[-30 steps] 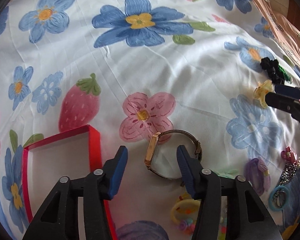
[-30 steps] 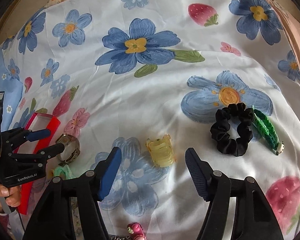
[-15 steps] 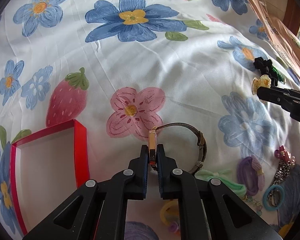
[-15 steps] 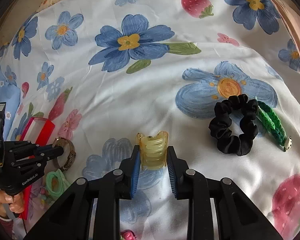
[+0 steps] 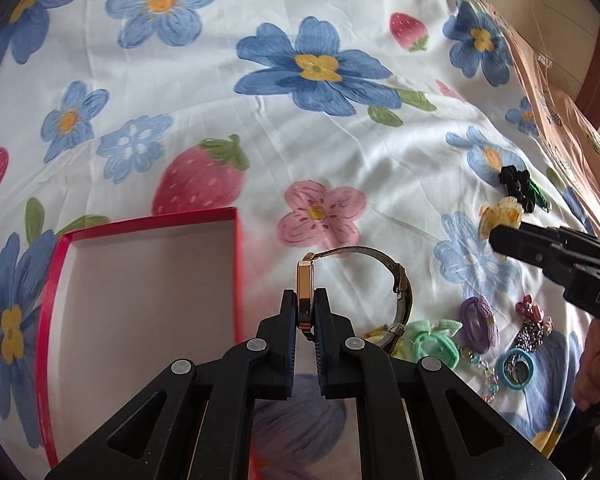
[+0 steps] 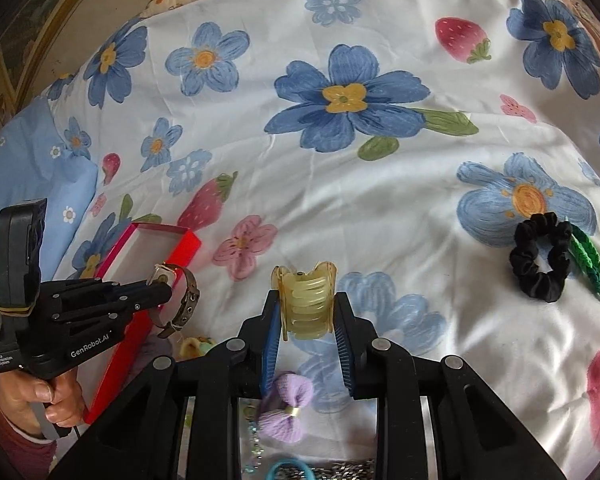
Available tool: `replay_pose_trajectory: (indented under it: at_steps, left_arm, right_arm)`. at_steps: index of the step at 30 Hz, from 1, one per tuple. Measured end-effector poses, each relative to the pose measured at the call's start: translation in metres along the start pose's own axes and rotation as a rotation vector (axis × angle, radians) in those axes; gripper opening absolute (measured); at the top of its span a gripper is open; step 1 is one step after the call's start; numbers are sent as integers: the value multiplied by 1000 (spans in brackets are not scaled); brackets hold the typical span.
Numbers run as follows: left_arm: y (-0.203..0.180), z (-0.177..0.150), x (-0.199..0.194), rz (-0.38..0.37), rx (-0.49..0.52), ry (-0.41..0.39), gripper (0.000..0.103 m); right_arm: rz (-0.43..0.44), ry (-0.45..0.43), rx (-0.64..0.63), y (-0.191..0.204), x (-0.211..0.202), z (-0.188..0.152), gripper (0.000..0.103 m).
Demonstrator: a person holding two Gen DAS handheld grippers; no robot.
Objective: Organize jewelry
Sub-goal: 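Grasp the gold watch with the left tool while the right tool grasps the yellow claw clip, then carry both items into the red box and open both tools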
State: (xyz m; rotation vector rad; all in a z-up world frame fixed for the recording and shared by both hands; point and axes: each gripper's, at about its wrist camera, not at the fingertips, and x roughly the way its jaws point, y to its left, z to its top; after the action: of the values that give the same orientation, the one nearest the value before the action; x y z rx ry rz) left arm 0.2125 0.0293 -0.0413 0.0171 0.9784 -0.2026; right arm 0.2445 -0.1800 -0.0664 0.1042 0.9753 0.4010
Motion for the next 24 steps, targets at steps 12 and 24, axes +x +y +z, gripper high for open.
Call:
replay_pose_trajectory:
  at_steps: [12,24]
  left_arm:
    - [68,-29,-42,77,-132,-21,7]
    - [128,-34,-37,126,-257,-5,7]
  right_arm:
    - [132,26,-102,82,28,5,25]
    - [213,49,-195,149,66,20,25]
